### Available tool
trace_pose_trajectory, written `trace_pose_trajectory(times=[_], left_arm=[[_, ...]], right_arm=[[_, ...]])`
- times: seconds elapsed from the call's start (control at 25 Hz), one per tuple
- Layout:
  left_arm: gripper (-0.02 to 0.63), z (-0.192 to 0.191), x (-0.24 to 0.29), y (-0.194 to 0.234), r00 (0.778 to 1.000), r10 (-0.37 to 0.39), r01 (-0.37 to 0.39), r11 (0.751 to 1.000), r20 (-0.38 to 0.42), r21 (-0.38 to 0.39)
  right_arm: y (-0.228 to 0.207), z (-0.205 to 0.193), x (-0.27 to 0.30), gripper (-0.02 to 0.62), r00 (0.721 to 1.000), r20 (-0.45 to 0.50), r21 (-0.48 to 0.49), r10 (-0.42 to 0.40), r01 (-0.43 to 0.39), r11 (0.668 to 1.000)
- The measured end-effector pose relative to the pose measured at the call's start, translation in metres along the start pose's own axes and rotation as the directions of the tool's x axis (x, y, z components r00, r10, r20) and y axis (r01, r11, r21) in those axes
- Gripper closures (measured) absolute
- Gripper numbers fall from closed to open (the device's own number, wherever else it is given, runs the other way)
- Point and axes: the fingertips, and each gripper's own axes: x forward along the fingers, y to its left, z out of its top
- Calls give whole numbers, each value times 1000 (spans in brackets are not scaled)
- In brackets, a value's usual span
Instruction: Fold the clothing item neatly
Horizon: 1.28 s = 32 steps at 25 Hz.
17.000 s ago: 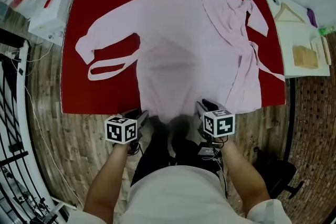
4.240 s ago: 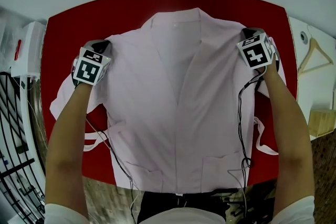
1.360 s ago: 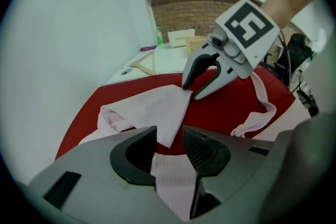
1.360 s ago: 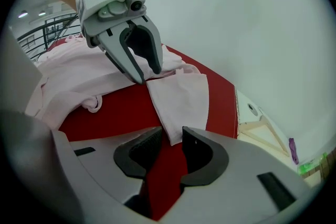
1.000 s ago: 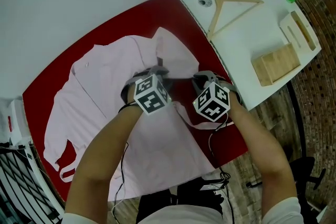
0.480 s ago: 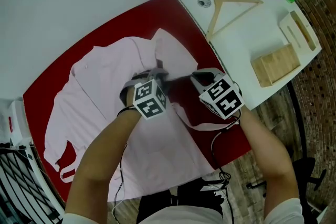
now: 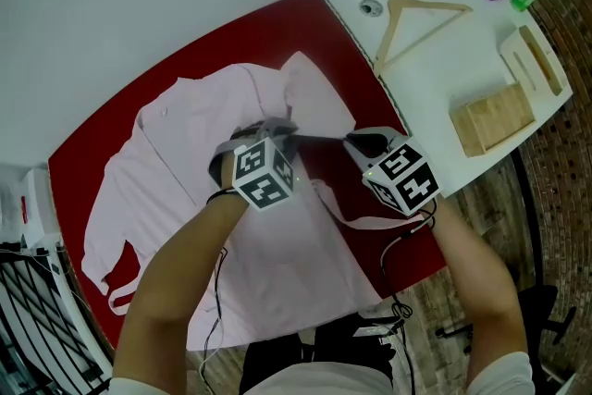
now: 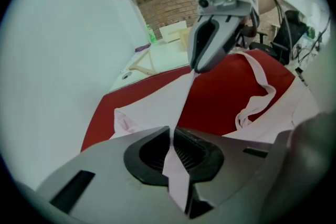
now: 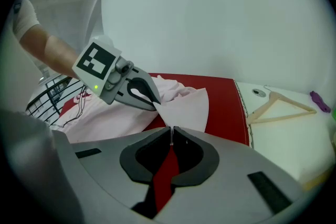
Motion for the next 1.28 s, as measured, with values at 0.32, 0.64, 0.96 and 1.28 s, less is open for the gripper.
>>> trace_pose_trajectory(times=[0.32,0.64,0.96,1.28], left_arm=[[580,12,-75,50,995,91,-92,996,44,23],[580,-4,-148,87,980,191,-195,977,52,86],[580,-53,-220,95,966,256,-259,957,42,127],[580,-139,-250,66,969,243,-233,957,-38,171]], right_arm=[[31,56,-20,566,994,112,60,9,-16,998],[82,121,-29,569,964,263,161,27,-71,984],[166,160,-9,571,944,304,135,126,-174,975],[246,161,26,571,932,271,128,240,-282,951]])
